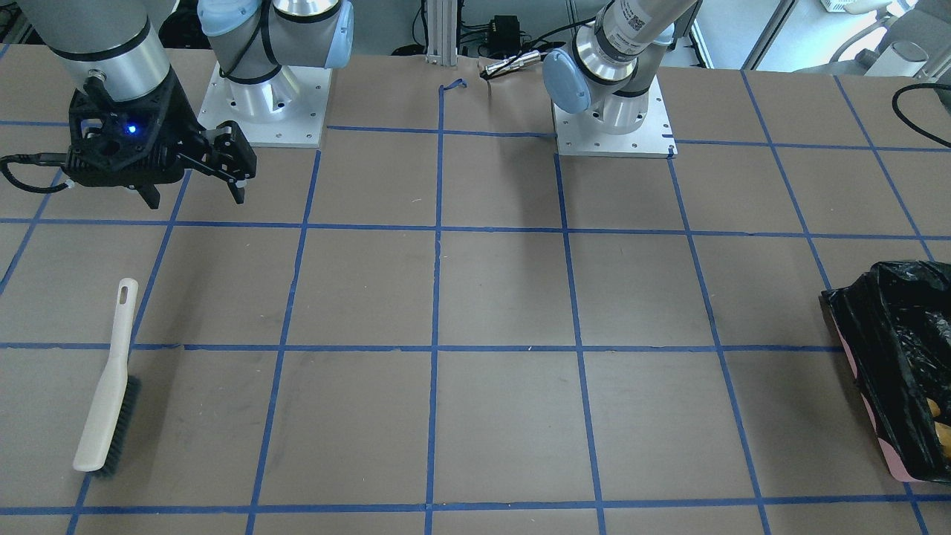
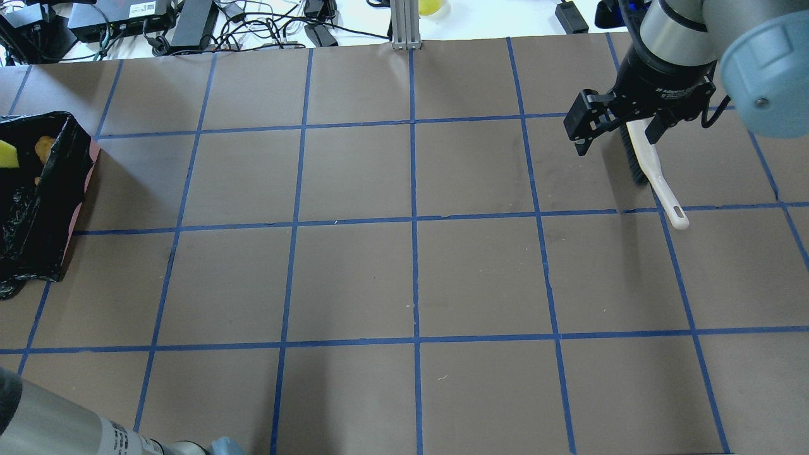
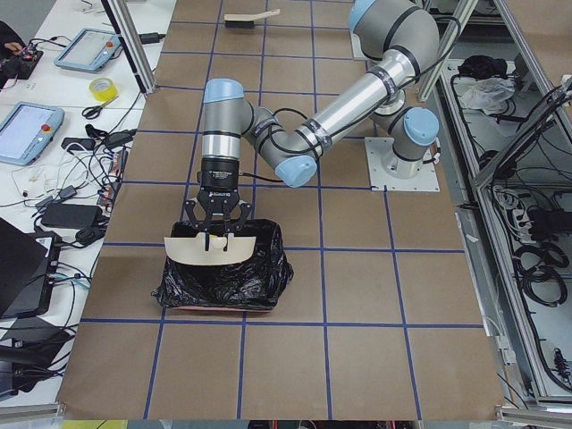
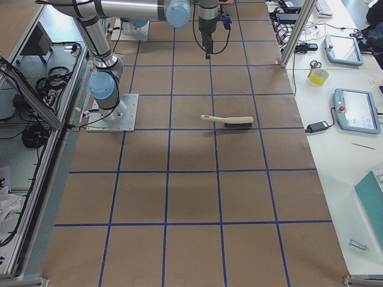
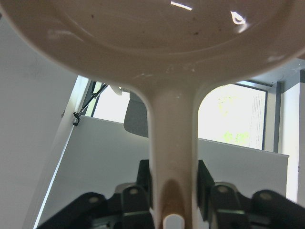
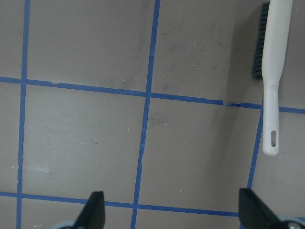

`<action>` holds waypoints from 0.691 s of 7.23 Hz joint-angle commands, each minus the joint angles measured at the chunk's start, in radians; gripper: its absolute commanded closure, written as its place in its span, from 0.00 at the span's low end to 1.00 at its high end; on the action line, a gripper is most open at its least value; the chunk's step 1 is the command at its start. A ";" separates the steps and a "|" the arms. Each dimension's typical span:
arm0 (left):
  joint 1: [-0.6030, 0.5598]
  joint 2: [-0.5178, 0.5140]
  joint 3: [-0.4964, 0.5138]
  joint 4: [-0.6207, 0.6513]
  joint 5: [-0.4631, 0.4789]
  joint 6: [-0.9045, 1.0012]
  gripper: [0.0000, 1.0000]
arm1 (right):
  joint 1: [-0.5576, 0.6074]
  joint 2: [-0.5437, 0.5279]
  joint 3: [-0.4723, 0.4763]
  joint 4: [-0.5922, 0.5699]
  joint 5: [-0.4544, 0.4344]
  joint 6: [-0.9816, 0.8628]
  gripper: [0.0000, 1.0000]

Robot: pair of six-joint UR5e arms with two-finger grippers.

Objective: Sweep and dump trash into bin
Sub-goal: 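Hold the dustpan over the bin while the right gripper releases the brush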

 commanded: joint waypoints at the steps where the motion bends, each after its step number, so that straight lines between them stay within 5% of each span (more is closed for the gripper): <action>1: -0.005 0.011 -0.028 0.000 0.003 -0.001 1.00 | 0.001 -0.002 0.001 0.000 0.002 -0.001 0.00; 5: 0.029 0.031 0.021 -0.171 -0.226 0.107 1.00 | 0.001 -0.001 0.002 0.000 -0.005 0.000 0.00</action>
